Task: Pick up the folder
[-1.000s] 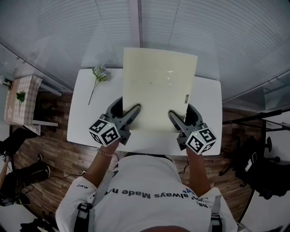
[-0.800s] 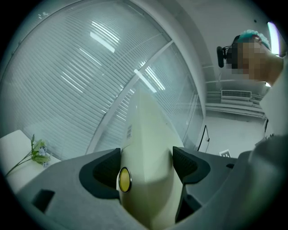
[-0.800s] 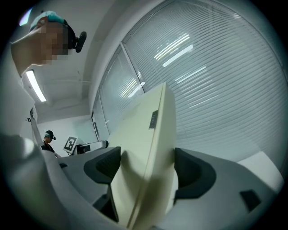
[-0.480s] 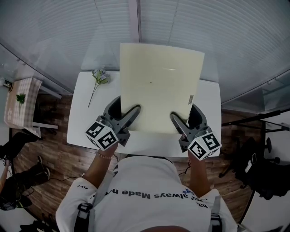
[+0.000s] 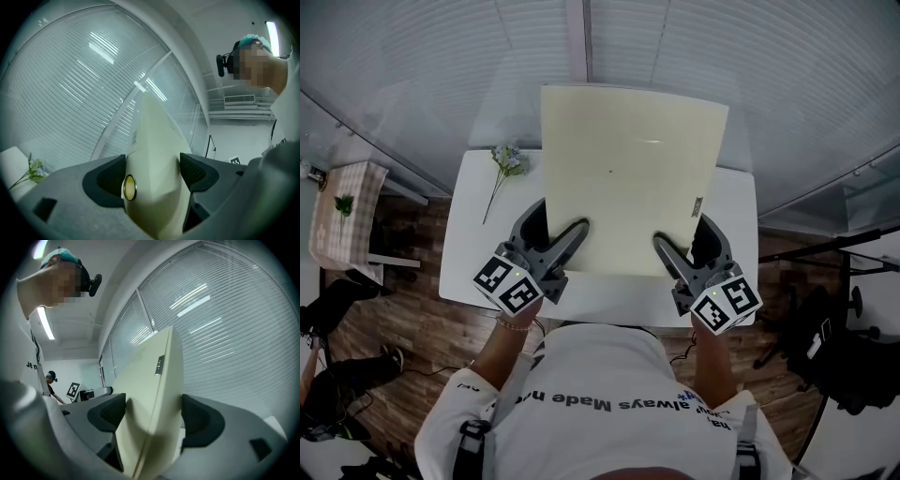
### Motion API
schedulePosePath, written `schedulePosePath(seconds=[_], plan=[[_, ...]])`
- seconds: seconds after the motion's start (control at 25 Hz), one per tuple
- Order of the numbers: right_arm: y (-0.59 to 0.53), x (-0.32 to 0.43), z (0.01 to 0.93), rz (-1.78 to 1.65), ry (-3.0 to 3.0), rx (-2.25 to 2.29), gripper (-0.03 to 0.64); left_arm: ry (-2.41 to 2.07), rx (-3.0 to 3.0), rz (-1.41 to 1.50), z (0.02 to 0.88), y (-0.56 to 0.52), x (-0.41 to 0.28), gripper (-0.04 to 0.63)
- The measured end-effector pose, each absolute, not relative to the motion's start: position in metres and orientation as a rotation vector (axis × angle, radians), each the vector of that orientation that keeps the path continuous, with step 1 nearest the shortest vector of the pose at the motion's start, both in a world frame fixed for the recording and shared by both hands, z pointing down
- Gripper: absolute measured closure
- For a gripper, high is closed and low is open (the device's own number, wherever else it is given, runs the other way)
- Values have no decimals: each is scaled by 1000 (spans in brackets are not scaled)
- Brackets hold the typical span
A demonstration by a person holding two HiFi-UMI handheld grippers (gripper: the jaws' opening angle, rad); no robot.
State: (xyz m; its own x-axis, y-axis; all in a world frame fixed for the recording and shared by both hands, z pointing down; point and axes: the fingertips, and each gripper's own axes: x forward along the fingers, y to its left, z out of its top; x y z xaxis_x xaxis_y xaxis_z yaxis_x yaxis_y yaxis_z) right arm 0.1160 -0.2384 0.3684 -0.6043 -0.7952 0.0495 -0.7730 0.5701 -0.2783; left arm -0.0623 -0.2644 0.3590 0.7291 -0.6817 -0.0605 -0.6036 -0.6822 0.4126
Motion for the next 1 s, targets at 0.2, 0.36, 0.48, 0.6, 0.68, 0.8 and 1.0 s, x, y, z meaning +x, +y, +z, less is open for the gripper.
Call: schedulePosePath(seconds=[0.2, 0.36, 0.48, 0.6, 0.68, 0.8, 1.0], plan=[[-239, 116, 367, -412, 2712, -1354, 288, -997, 2571, -296, 357, -265, -62, 267], [-239, 116, 367, -411, 2711, -1357, 288, -998, 2569, -296, 358, -265, -62, 268], [-239, 117, 367, -412, 2711, -1356, 288, -997, 2569, -294, 358, -264, -61, 267], [-239, 117, 367, -412, 2712, -1358, 288, -994, 2567, -295, 358, -265, -61, 267], [-239, 117, 366, -411, 2710, -1360, 288, -993, 2566, -296, 358, -265, -62, 268], [-238, 117, 367, -412, 2708, -1362, 288, -993, 2566, -293, 358, -264, -62, 267], [-239, 117, 368, -421, 2705, -1362, 288, -992, 2569, -285, 358, -265, -61, 267]])
